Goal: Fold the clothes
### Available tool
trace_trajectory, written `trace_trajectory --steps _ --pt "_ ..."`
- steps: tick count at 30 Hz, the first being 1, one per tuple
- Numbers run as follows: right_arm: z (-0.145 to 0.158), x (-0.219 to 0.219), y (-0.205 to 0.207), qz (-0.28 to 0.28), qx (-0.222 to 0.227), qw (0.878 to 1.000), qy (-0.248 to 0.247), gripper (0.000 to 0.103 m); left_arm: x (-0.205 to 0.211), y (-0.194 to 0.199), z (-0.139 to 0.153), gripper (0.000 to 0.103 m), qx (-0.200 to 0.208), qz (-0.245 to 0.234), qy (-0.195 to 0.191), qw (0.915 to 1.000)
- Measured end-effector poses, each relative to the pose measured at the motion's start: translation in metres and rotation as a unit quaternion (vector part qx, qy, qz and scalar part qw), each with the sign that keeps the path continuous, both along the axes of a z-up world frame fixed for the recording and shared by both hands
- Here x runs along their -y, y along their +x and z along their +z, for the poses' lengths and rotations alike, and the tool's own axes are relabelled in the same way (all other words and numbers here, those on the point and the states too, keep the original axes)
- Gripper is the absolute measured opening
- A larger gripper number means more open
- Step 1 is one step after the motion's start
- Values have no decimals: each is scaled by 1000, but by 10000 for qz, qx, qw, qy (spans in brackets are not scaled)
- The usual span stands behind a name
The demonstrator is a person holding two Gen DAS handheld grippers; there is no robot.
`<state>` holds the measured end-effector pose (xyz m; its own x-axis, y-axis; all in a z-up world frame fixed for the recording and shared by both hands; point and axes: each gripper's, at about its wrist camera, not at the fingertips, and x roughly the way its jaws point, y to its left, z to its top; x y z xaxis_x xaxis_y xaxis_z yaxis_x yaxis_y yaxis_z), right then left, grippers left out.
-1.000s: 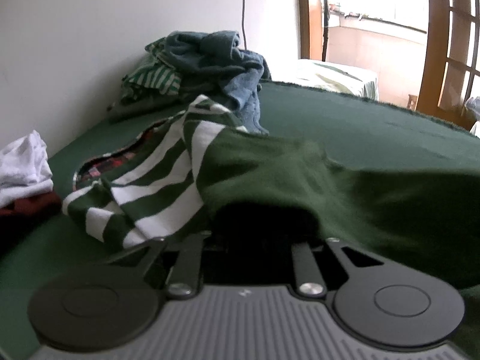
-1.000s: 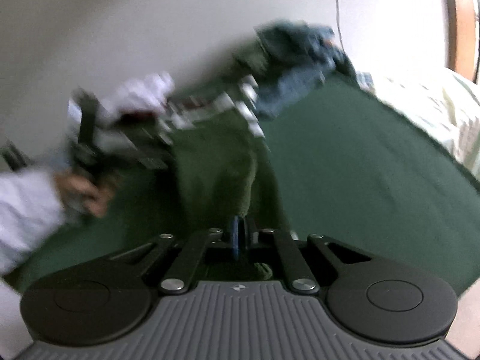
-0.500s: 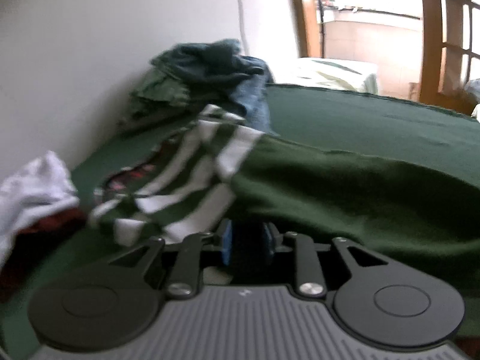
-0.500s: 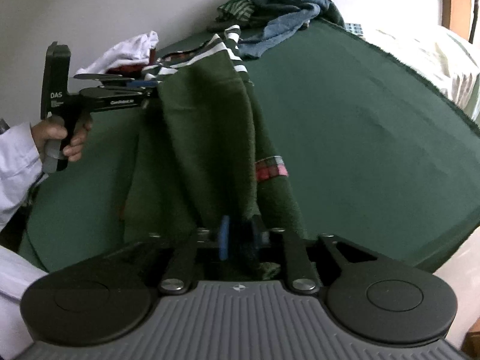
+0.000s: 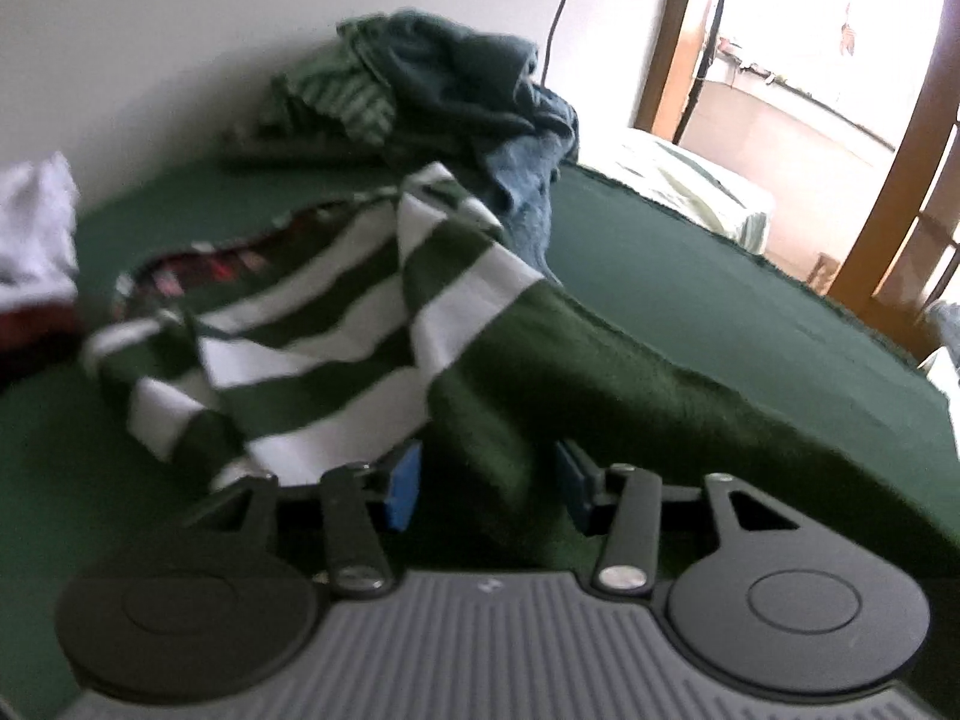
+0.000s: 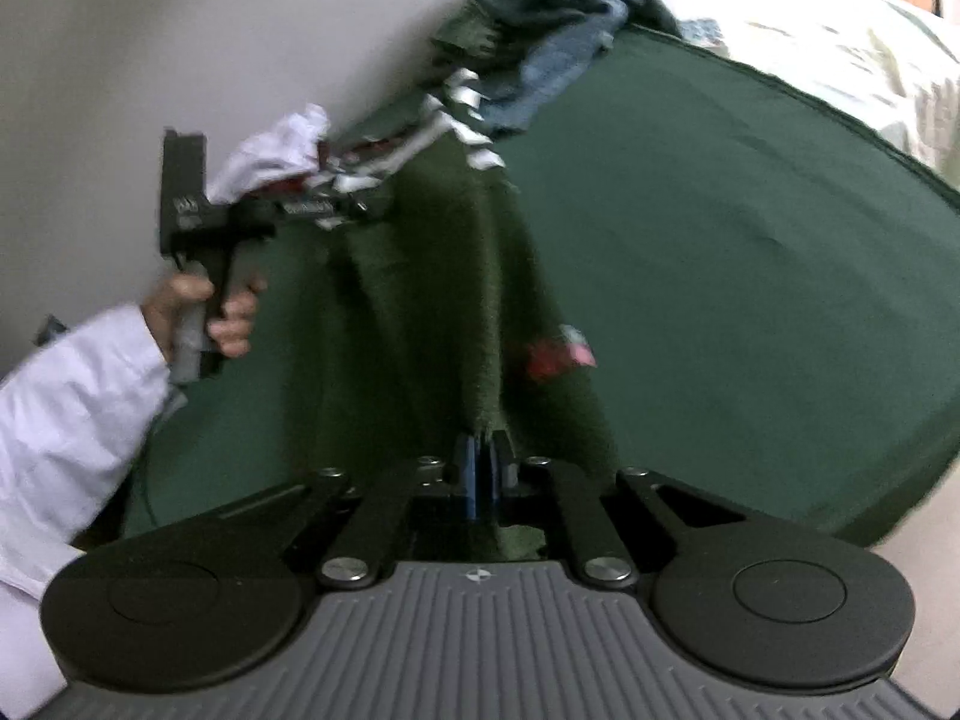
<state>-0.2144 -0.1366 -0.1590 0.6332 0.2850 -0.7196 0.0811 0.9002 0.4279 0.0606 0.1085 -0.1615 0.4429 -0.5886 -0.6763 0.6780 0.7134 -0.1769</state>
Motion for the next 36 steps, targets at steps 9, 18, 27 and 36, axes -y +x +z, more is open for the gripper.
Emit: trace_trajectory --steps 9,18,27,36 --pt "-10 0 7 -145 -192 9997 -96 17 -19 -4 27 8 163 15 -503 9986" --pt "-11 2 19 103 -362 9990 -225 14 -14 -2 15 29 245 -285 436 9983" --pt "-15 4 20 31 -452 9989 -103 10 3 78 36 59 160 252 -279 9992" --pt "0 9 5 -97 -262 9983 509 5 49 111 -6 10 216 690 385 9966"
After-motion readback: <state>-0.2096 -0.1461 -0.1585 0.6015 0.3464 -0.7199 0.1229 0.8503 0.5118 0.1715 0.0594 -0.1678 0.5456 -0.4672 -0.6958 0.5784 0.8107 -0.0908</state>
